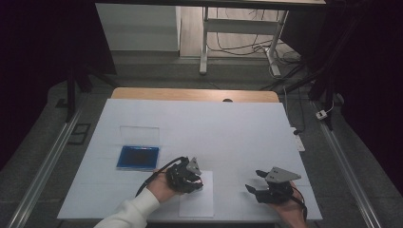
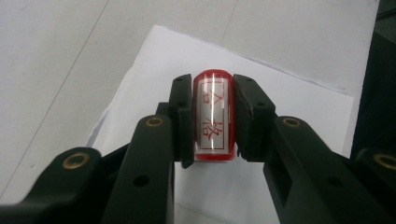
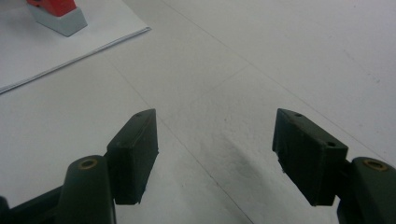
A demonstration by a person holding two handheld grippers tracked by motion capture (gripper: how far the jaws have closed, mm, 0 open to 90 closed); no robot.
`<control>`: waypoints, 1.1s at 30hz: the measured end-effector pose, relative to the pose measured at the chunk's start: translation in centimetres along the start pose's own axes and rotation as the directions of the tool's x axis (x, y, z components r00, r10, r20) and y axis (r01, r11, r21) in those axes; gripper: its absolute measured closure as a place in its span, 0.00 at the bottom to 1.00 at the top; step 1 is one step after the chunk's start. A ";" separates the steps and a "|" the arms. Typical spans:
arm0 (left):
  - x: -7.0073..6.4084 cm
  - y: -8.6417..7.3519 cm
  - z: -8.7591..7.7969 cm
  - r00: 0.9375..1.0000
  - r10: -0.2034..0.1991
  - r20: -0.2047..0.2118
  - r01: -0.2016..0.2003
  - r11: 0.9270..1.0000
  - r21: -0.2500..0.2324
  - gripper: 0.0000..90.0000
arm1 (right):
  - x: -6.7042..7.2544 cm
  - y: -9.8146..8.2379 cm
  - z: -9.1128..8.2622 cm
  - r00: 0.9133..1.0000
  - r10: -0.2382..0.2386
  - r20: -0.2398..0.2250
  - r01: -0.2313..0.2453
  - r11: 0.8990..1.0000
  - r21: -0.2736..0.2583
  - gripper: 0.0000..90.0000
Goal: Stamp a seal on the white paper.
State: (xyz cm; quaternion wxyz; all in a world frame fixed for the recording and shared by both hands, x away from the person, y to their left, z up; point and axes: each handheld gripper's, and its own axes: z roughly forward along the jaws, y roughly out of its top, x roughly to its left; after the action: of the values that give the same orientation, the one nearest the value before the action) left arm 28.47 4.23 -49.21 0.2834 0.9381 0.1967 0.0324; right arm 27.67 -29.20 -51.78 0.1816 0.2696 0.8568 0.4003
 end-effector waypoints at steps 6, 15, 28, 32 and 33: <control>0.0 0.0 0.0 1.000 -0.004 0.001 0.004 1.000 0.001 0.79 | 0.0 0.0 0.1 1.000 -0.003 -0.006 0.003 1.000 -0.002 0.35; 0.0 0.0 0.0 1.000 -0.004 0.001 0.004 1.000 0.000 0.79 | 0.0 0.0 0.1 1.000 0.001 -0.006 -0.001 1.000 -0.002 0.35; -0.2 -0.1 0.0 1.000 -0.013 -0.011 0.013 1.000 -0.015 0.79 | 0.0 0.0 0.1 1.000 0.000 -0.009 0.000 1.000 -0.003 0.35; -0.1 -0.1 -0.4 1.000 -0.018 -0.002 0.018 0.999 -0.031 0.79 | -0.1 0.0 0.0 1.000 0.004 -0.006 -0.004 1.000 -0.003 0.35; -0.1 -0.1 -0.4 1.000 -0.019 -0.001 0.019 0.999 -0.025 0.79 | -0.1 0.0 0.0 1.000 0.002 -0.005 -0.002 1.000 -0.003 0.35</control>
State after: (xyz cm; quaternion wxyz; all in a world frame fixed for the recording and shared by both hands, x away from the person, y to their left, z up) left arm 28.30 4.44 -48.90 0.2953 0.9325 0.2055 0.0325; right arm 27.73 -29.27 -51.80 0.1794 0.2693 0.8564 0.4022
